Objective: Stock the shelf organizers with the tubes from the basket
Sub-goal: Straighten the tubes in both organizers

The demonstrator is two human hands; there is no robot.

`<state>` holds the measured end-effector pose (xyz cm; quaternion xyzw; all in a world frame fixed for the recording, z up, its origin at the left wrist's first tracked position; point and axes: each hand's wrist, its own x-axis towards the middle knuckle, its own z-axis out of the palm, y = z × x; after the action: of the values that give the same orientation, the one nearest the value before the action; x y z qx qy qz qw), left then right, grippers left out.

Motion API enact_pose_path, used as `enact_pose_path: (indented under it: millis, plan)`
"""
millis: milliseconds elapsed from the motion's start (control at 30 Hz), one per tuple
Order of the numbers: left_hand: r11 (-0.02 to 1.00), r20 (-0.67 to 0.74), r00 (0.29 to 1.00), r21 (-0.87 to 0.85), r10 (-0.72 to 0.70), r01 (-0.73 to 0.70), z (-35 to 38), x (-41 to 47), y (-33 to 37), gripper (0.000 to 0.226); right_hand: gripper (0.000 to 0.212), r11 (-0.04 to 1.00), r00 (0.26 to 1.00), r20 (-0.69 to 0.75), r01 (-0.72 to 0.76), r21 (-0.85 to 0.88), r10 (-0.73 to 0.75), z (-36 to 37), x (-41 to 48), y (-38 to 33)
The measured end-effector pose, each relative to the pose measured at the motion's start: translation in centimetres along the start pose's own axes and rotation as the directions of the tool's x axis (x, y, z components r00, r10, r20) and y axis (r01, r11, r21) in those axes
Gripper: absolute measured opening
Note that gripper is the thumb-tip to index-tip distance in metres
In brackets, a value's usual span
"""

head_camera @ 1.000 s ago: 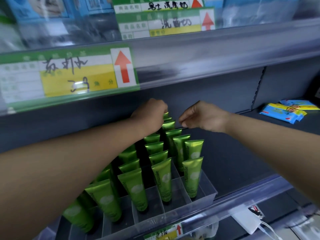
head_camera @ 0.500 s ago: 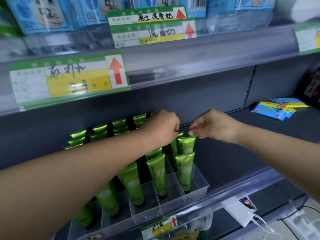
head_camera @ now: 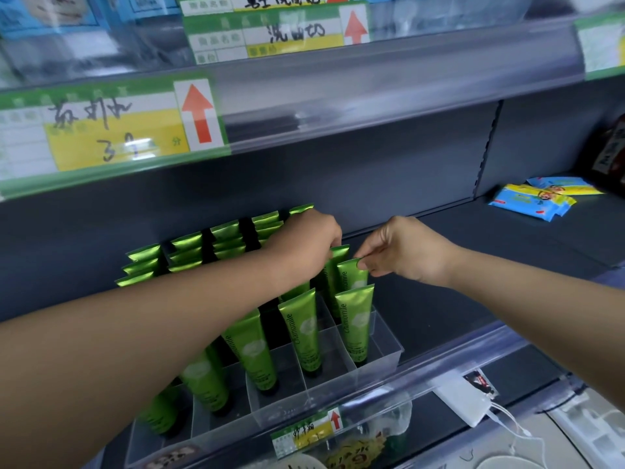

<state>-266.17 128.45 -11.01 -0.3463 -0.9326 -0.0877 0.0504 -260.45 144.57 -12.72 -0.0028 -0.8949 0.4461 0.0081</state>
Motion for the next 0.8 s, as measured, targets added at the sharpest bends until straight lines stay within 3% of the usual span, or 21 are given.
enact_pose_path:
  millis: [233, 433, 800]
  plan:
    - [1.0, -0.019, 1.0, 0.01, -0.003, 0.003, -0.3, -0.4, -0.3, 0.022, 0.01, 0.999, 0.999, 0.041, 0.012, 0.038, -0.014, 0.8, 0.3, -0.4]
    - [1.0, -0.028, 1.0, 0.012, -0.005, 0.005, -0.2, -0.4, -0.2, 0.021, 0.019, 0.997, 0.996, 0.077, 0.031, 0.069, -0.036, 1.1, 0.2, -0.7]
    - [1.0, -0.059, 0.998, -0.005, -0.015, 0.015, 0.0, -0.5, -0.3, 0.022, 0.015, 0.996, 0.997, 0.048, 0.05, 0.068, -0.053, 1.4, 0.1, -0.2]
